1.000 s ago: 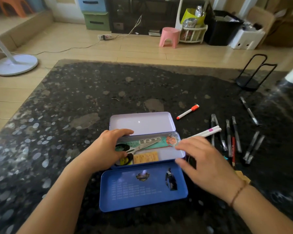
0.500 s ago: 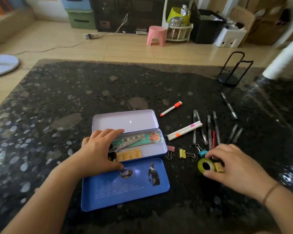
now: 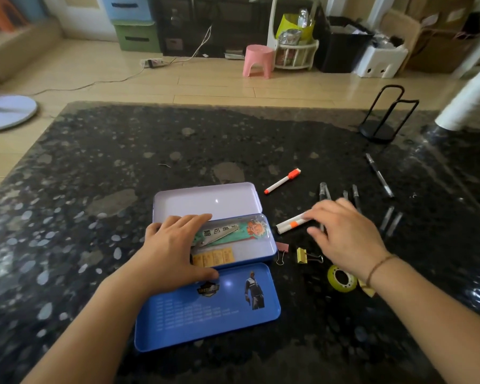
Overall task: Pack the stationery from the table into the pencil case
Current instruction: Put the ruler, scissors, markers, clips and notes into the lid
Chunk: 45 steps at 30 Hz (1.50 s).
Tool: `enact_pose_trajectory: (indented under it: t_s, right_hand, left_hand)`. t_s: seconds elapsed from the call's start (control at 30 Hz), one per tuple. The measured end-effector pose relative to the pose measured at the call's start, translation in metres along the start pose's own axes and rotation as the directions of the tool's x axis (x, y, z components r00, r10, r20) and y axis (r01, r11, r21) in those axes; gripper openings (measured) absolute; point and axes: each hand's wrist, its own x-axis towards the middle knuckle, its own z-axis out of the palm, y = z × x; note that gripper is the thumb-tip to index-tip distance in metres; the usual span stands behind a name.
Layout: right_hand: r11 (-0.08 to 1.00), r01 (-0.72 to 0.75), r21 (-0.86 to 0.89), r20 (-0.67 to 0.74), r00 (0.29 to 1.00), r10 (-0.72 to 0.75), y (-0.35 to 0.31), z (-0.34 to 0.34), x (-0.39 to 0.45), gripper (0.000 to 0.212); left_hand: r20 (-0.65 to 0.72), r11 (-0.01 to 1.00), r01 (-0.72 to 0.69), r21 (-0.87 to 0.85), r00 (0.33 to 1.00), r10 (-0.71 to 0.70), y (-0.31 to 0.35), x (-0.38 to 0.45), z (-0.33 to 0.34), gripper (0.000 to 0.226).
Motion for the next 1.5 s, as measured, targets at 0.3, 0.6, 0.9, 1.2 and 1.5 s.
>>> enact_pose_trajectory:
  t_s: [0.3, 0.6, 0.9, 1.2, 1.5]
  right_hand:
    - [0.948, 0.238, -0.210, 0.093, 0.970, -0.223, 0.017, 0.016, 0.035, 0.029]
    - [0.915, 0.323, 0.243, -0.314, 0.918, -0.241, -0.059, 0.013, 0.041, 0.017]
    - [0.847, 0.486, 0.214, -0.248, 0.866, -0.435, -0.152, 0.051, 0.059, 0.015]
    - [0.854, 0.417, 0.312, -0.167, 0.908, -0.383, -0.155, 0.056, 0.072, 0.023]
    - [0.844, 0.306, 0.441, -0.186, 0.951, -0.247, -0.100, 0.021, 0.067, 0.025]
  left_hand:
    - [-0.081, 0.990, 0.008, -0.141, 0.996, -0.020, -0.011, -0.007, -0.010, 0.088]
    - [-0.355, 0.894, 0.250, -0.372, 0.852, -0.386, -0.046, -0.010, -0.017, 0.033]
    - [-0.288, 0.871, 0.261, -0.415, 0.871, -0.398, -0.051, -0.011, -0.019, 0.018]
    - [-0.244, 0.877, 0.257, -0.405, 0.894, -0.375, -0.049, -0.010, -0.018, 0.015]
    - [-0.300, 0.901, 0.218, -0.376, 0.891, -0.341, -0.044, -0.006, -0.015, 0.016]
